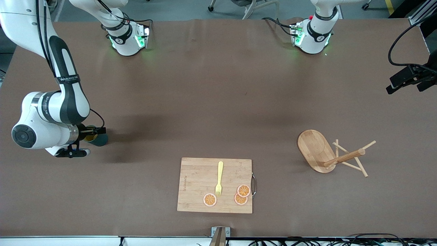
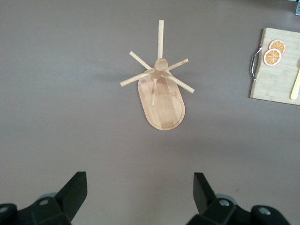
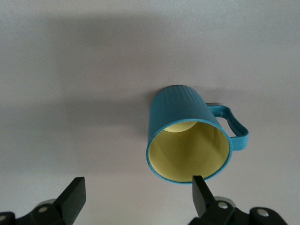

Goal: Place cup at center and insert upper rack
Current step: 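Close the right gripper on the teal mug's rim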

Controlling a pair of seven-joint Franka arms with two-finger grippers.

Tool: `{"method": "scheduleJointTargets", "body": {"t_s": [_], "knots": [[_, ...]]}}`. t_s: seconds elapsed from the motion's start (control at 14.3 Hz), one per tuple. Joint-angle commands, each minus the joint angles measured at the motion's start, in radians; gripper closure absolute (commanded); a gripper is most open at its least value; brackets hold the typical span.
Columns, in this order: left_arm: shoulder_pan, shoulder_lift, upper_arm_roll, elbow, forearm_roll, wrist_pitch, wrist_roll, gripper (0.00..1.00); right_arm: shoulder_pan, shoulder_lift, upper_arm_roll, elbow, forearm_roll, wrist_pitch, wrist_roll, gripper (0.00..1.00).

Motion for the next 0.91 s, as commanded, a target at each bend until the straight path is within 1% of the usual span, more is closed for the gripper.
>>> {"method": "scheduleJointTargets", "body": {"t_s": [0.0, 0.21, 0.35, 0.49, 0.7, 0.77, 0.84], "knots": [[-0.004, -0.005, -0.002, 0.005, 0.016, -0.001, -0.004, 0.00, 0.003, 0.006, -0.002, -0.026, 0.003, 0.024, -0.007, 0.00], [-0.004, -0.005, -0.002, 0.005, 0.016, -0.001, -0.004, 0.00, 0.016, 0.011, -0.002, -0.058, 0.004, 0.044, -0.002, 0.01], [-0.004, -0.005, -0.002, 0.005, 0.016, -0.001, -0.004, 0.00, 0.034, 0.034, -0.002, -0.057, 0.003, 0.093, 0.000, 0.03], [-0.004, -0.005, -0.002, 0.005, 0.016, -0.001, -0.004, 0.00, 0.037, 0.049, -0.002, -0.057, 0.003, 0.116, 0.004, 0.09], [-0.004, -0.005, -0.002, 0.005, 0.016, -0.001, -0.004, 0.00, 0.023, 0.063, -0.002, -0.054, 0.004, 0.122, 0.006, 0.26], [-0.004, -0.005, -0.002, 0.005, 0.016, -0.001, -0.004, 0.00, 0.025, 0.063, -0.002, -0.054, 0.004, 0.121, 0.006, 0.30], [-0.004, -0.005, -0.002, 0.005, 0.016, -0.001, -0.004, 0.00, 0.025, 0.063, -0.002, -0.054, 0.004, 0.119, 0.006, 0.31]]}}
